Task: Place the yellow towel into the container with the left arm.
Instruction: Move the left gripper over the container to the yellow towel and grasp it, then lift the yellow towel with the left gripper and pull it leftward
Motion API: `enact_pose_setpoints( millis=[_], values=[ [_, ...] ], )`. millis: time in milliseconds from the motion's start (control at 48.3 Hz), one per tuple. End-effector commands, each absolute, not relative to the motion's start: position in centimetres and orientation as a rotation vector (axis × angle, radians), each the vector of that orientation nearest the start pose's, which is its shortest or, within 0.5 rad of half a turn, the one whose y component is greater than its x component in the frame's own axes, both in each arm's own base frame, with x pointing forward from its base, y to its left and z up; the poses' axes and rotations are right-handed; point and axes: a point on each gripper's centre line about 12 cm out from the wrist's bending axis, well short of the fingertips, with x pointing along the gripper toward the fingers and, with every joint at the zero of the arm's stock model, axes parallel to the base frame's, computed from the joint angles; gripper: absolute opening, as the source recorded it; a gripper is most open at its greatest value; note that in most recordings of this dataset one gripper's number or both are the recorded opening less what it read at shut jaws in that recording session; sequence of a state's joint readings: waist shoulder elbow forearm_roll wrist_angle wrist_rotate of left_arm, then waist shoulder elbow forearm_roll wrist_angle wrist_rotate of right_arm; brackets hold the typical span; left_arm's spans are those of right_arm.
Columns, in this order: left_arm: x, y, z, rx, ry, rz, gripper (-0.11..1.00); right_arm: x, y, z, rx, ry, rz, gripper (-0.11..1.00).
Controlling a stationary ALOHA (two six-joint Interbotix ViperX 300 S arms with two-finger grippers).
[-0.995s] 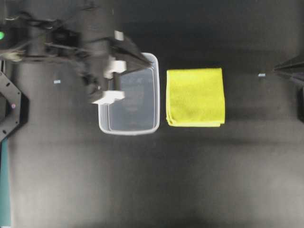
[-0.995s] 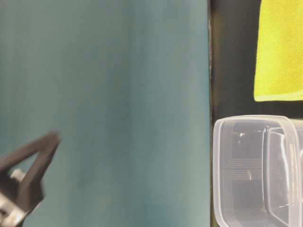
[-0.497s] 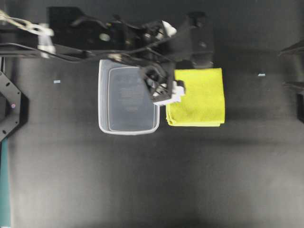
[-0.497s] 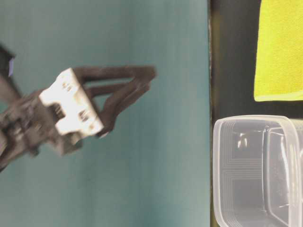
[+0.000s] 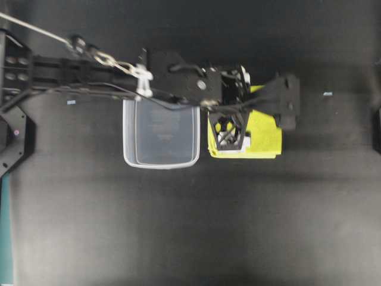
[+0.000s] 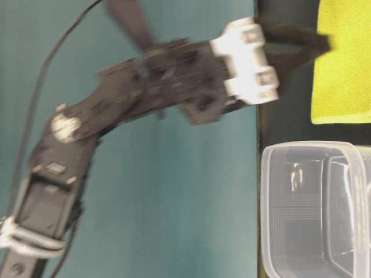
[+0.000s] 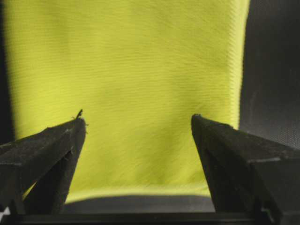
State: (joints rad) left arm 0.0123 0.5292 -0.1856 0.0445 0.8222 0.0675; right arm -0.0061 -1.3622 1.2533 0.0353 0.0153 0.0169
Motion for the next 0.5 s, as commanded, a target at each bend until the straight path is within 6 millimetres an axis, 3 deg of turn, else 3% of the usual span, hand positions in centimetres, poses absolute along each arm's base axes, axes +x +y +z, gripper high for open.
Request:
enact_pose_setpoints(
  millis=[0,124,352,414,477],
  values=[
    [53.6,0.3,13.8,0.128,1.175,-0.042,0.87,13.5,-0.1,29.4,0.059,-0.097,-0.004,0.74],
    [53.6,0.2,11.7,0.158,1.206,-0.067,0.87,13.5,-0.1,29.2,0.059,-0.091,-0.004,0.74],
    [53.9,0.0,11.4,0.162,1.205,-0.070,0.85,13.5,-0.1,28.5,0.095,-0.074,-0.003,0.74],
    [53.8,0.0,11.5,0.163,1.206,-0.071,0.82,13.5,-0.1,28.4,0.116,-0.072,-0.002,0.74],
    [53.8,-0.3,11.6,0.167,1.206,-0.076,0.72,13.5,-0.1,28.2,0.135,-0.072,-0.002,0.74]
  ],
)
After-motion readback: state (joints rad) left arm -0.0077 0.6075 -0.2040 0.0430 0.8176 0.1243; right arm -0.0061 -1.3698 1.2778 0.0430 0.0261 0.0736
